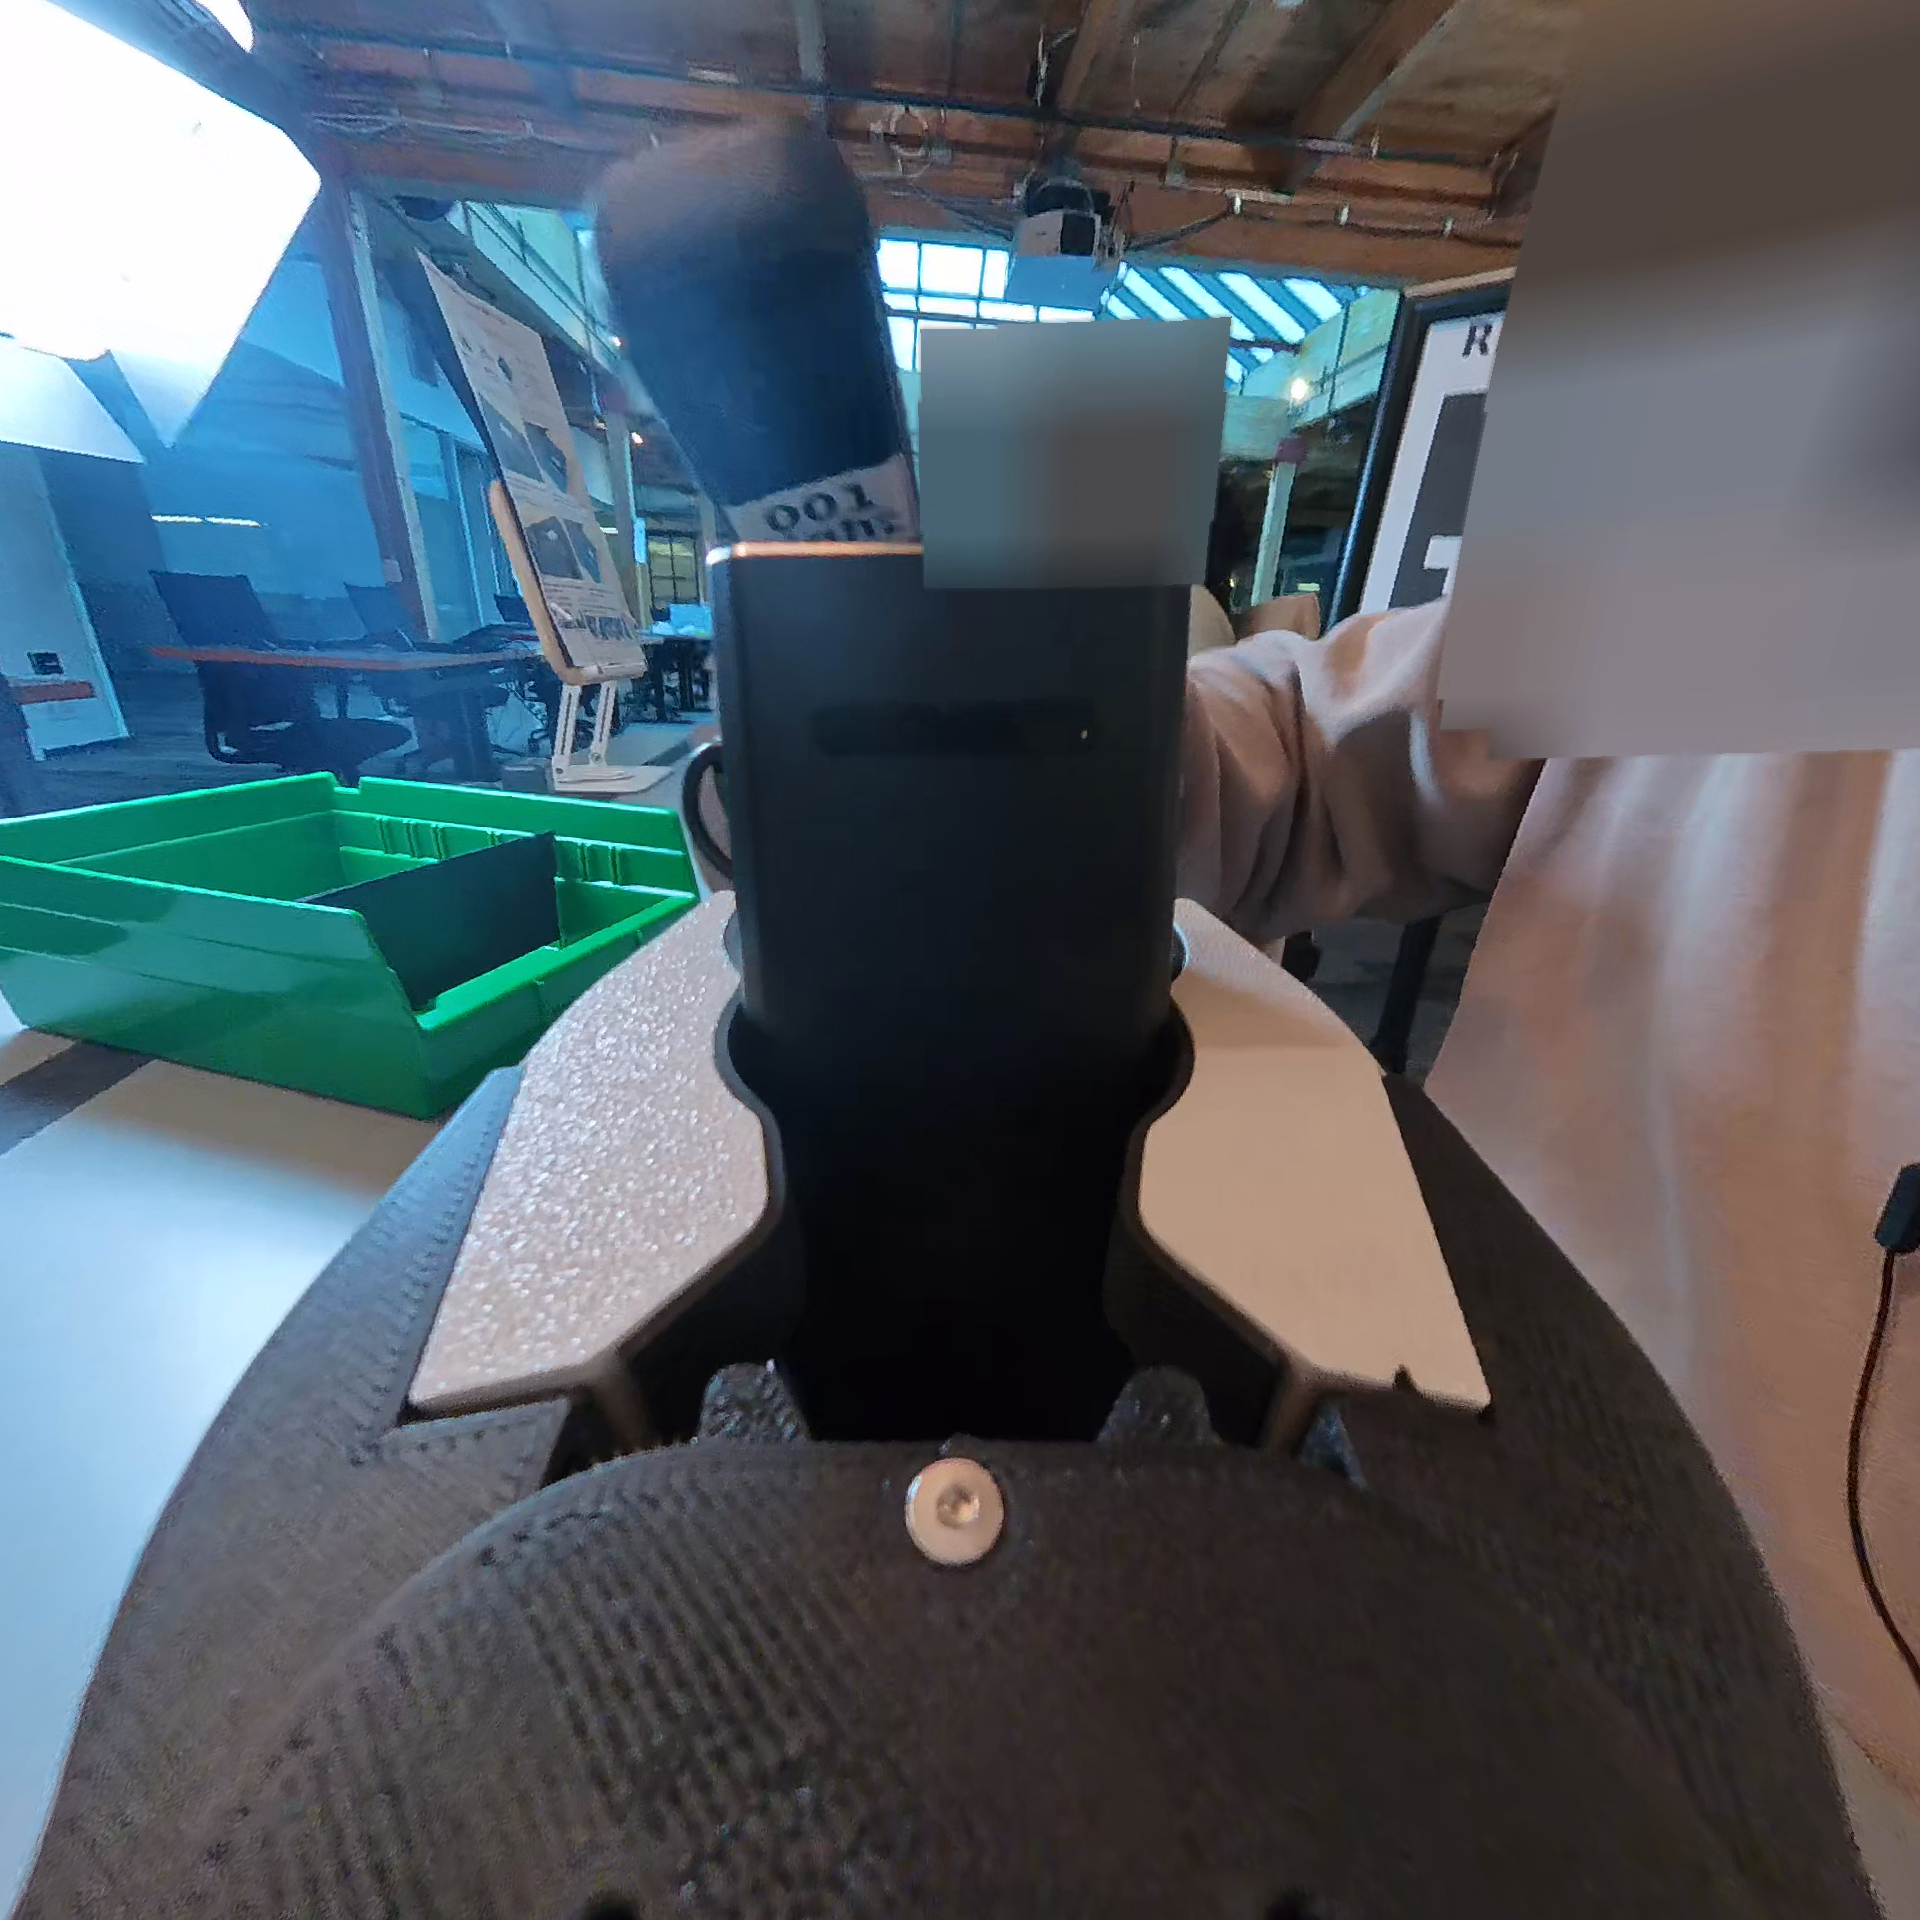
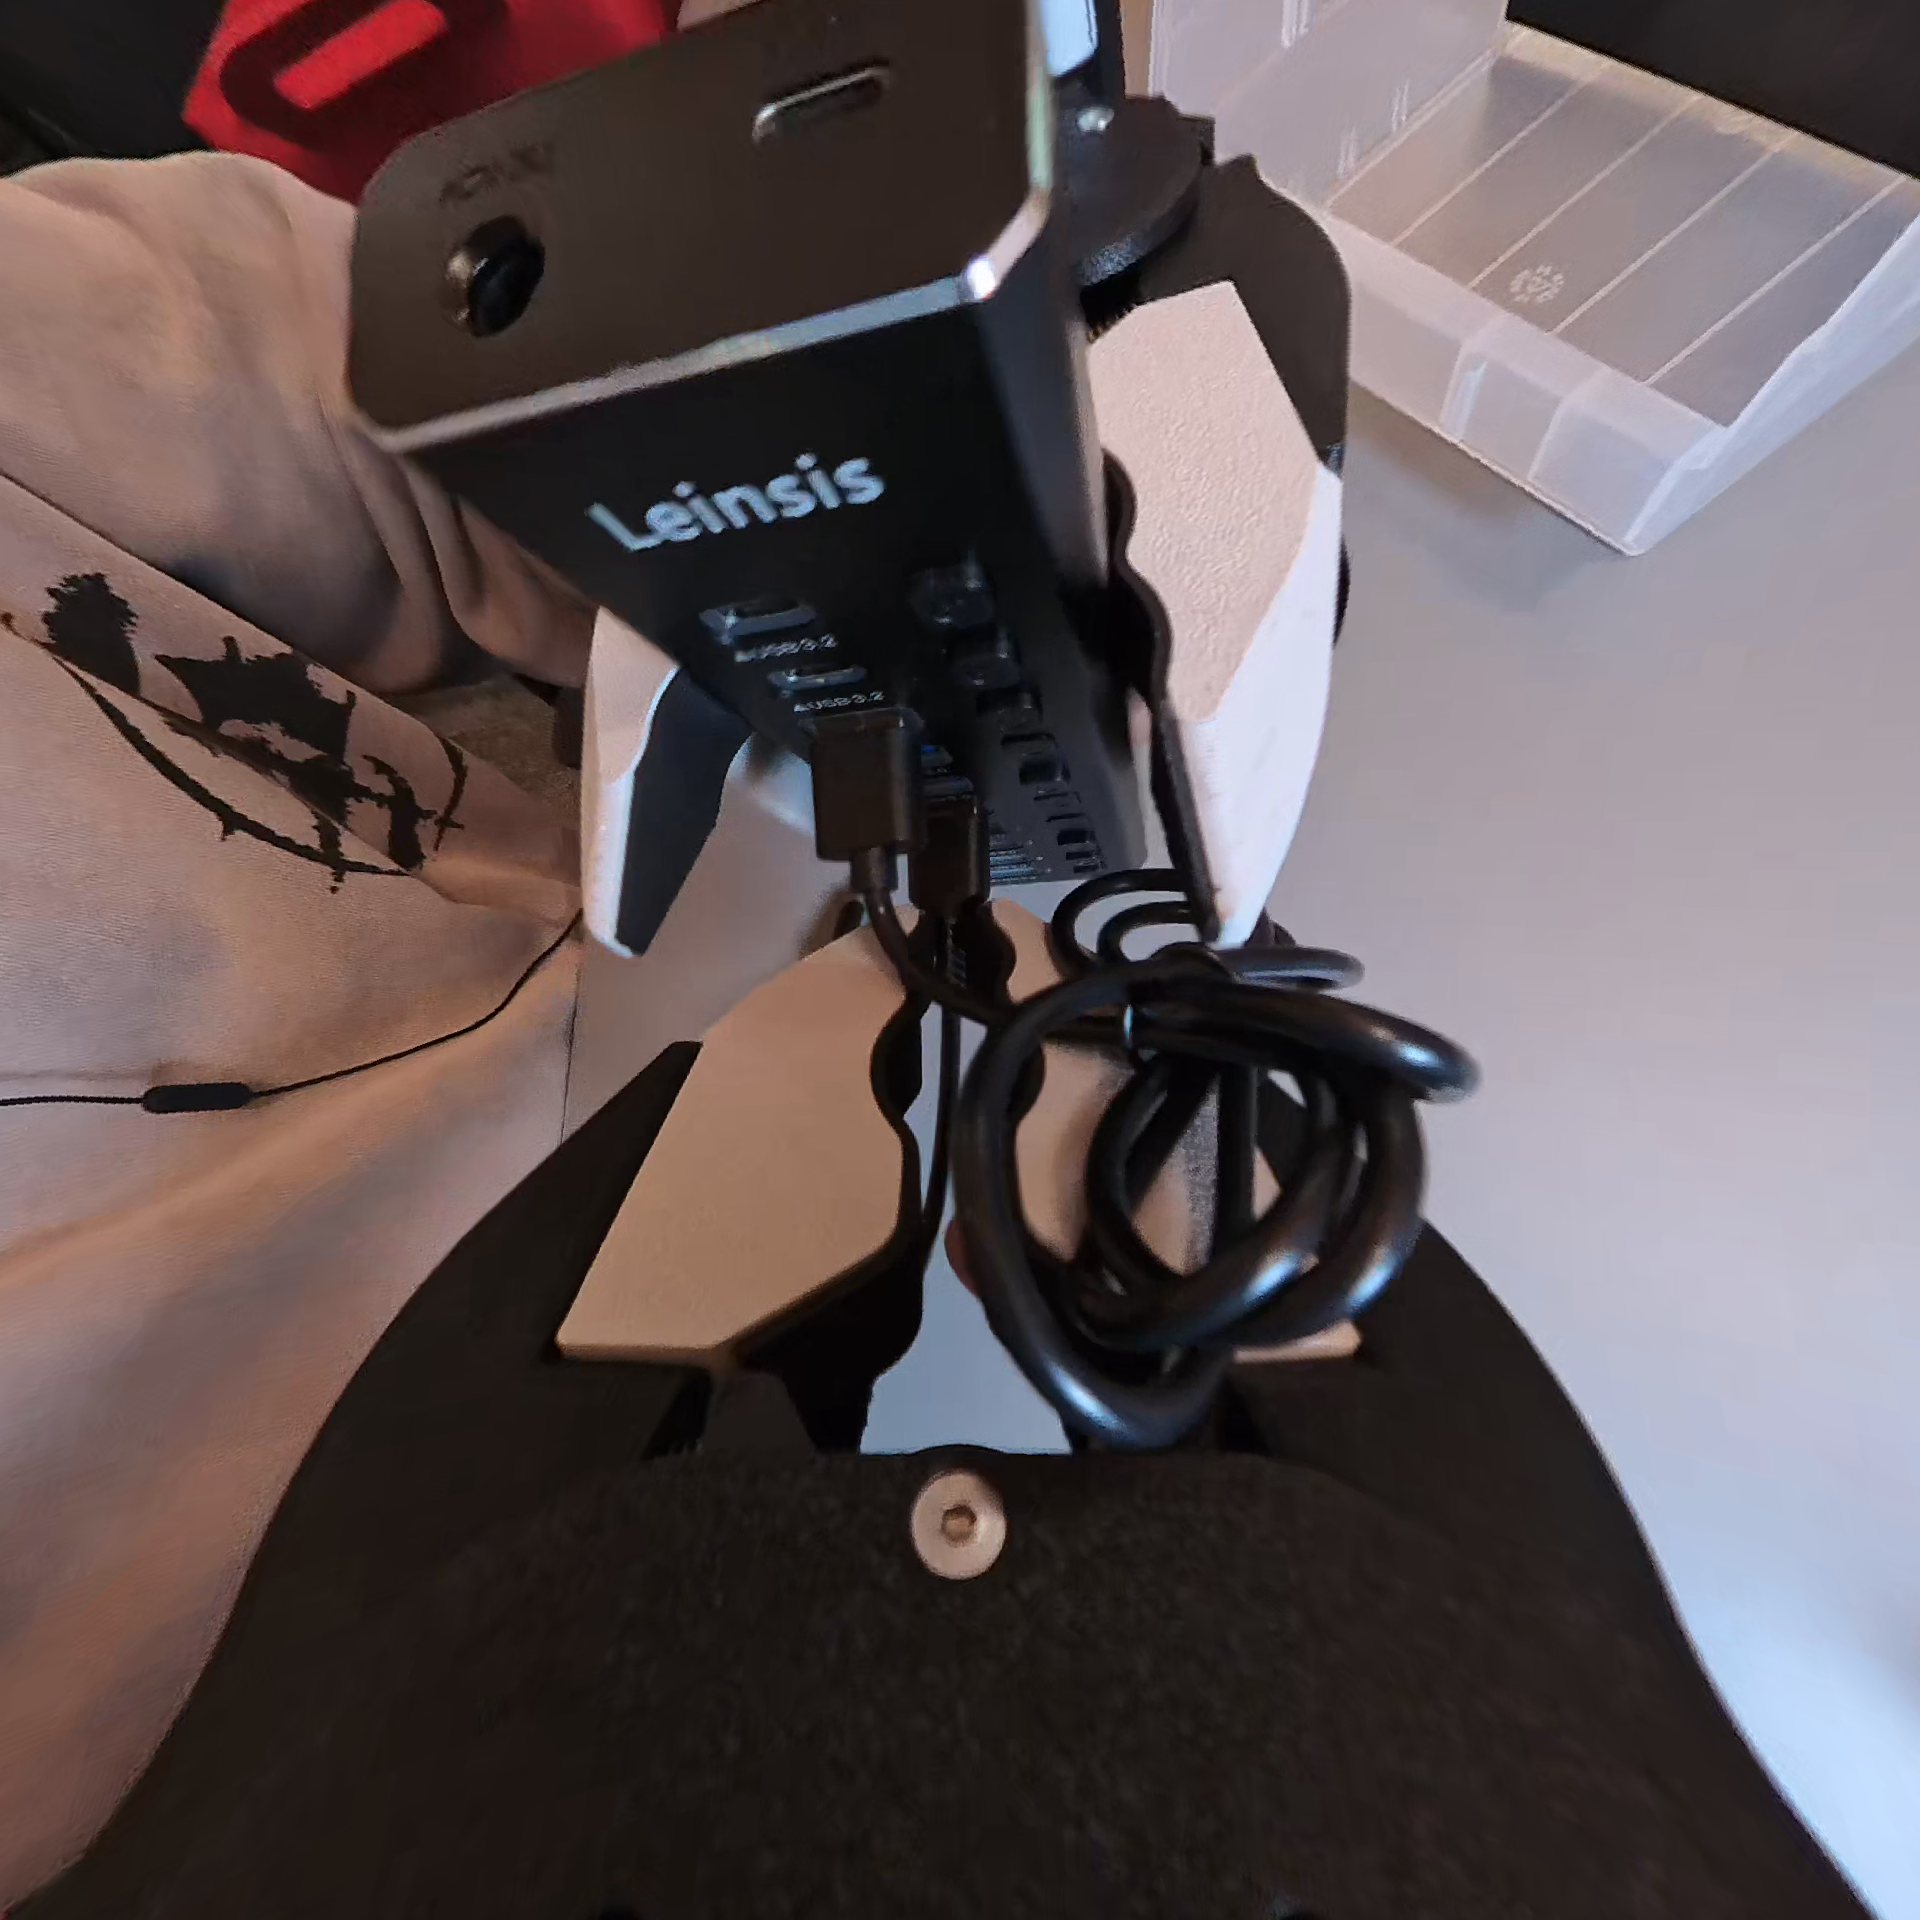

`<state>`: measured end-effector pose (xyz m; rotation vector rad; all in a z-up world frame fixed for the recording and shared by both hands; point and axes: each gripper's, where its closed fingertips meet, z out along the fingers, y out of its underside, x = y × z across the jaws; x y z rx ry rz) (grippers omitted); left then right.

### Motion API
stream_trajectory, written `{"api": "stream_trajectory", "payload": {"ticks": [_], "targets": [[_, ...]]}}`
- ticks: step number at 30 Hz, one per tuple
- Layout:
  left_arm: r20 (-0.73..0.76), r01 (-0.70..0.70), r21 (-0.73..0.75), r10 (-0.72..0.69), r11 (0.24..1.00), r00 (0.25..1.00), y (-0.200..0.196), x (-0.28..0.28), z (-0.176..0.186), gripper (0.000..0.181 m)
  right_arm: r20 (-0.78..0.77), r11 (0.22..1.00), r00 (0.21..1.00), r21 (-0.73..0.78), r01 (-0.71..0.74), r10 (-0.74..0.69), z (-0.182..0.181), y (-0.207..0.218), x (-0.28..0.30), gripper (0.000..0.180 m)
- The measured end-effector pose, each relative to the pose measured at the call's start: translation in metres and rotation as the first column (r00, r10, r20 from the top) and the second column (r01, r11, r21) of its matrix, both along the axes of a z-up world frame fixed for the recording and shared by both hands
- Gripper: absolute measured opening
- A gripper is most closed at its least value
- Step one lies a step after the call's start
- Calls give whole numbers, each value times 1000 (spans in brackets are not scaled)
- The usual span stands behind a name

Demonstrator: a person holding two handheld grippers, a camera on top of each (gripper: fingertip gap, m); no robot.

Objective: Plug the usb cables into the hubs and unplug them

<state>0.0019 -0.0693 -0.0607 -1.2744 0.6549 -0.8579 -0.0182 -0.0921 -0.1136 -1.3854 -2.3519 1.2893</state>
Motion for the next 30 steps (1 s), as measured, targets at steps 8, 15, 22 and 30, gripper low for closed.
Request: {"api": "stream_trajectory", "payload": {"ticks": [8,15,22,30], "targets": [[185,-101,63,88,993,979,-3,-40,36,72,-277,997,958,-37,63,-71,24,19,16,50],[113,-46,20,43,999,993,2,-14,19,72,-414,981,898,45,188,-153,10,29,23,45],[76,-35,23,33,999,997,2,5,15,72,-454,980,877,43,196,-156,31,23,19,41],[102,-22,35,18,999,995,-4,2,22,72,-374,973,927,195,120,-39,9,15,26,2]]}}
